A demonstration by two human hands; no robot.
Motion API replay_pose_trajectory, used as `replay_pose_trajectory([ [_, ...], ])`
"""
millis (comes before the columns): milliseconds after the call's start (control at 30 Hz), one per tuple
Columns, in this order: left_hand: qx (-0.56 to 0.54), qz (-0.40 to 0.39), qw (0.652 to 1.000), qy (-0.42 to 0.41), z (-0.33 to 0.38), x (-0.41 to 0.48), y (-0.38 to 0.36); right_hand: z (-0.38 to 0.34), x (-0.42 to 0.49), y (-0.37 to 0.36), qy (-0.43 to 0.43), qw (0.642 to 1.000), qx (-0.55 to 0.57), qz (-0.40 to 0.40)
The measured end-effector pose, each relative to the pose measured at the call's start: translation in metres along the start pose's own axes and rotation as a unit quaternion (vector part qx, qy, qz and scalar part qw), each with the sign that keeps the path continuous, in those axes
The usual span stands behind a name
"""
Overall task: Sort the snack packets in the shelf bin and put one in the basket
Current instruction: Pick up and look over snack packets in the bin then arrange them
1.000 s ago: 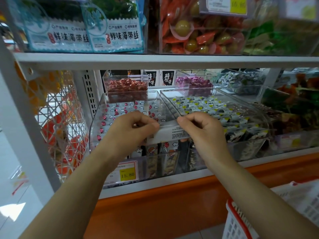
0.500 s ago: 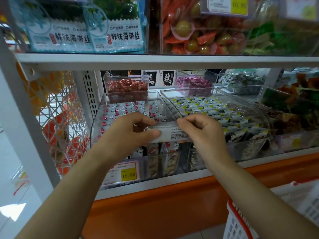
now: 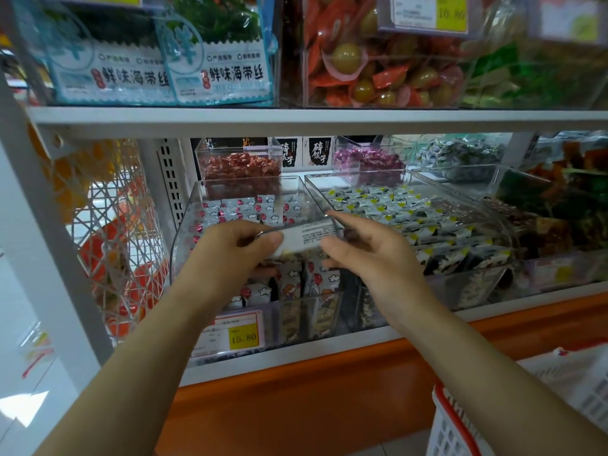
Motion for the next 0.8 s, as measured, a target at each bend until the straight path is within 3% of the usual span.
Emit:
replay_pose_trajectory([
  [67, 0.012, 0.01, 1.0, -0.004, -0.001, 0.0, 0.0, -0.004, 0.0, -0.002, 0.03, 0.996, -0.075, 0.023],
  [167, 0.071, 0.043, 0.996, -0.035, 0.001, 0.007, 0.001, -0.012, 0.001, 0.005, 0.064, 0.993, -0.059, 0.077],
  [300, 0.287, 0.052, 0.954, -0.071, 0.001, 0.034, 0.003, -0.012, 0.007, 0.025, 0.057, 0.984, -0.025, 0.168],
  [433, 0.429, -0.067, 0.901, -0.013, -0.026, 0.074, -0.016, -0.005, 0.014, 0.036, 0.033, 0.978, 0.017, 0.204],
  [533, 0.525, -0.156, 0.837, -0.003, -0.047, 0.096, -0.033, 0.0, 0.017, 0.038, 0.021, 0.978, 0.033, 0.207],
  [700, 0.595, -0.242, 0.766, 0.033, -0.076, 0.109, -0.042, 0.003, 0.021, 0.037, 0.021, 0.975, 0.038, 0.216],
  [800, 0.611, -0.258, 0.748, 0.035, -0.077, 0.109, -0.041, 0.004, 0.023, 0.038, 0.019, 0.976, 0.023, 0.218],
])
Point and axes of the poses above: each hand's wrist, its own x-axis towards the middle knuckle, its own y-axis out of the back of the hand, z = x × y, the point moved 7 cm from there along x, towards the middle knuckle, and after that the axes turned 9 degrees about -y, right-handed, at the moved point
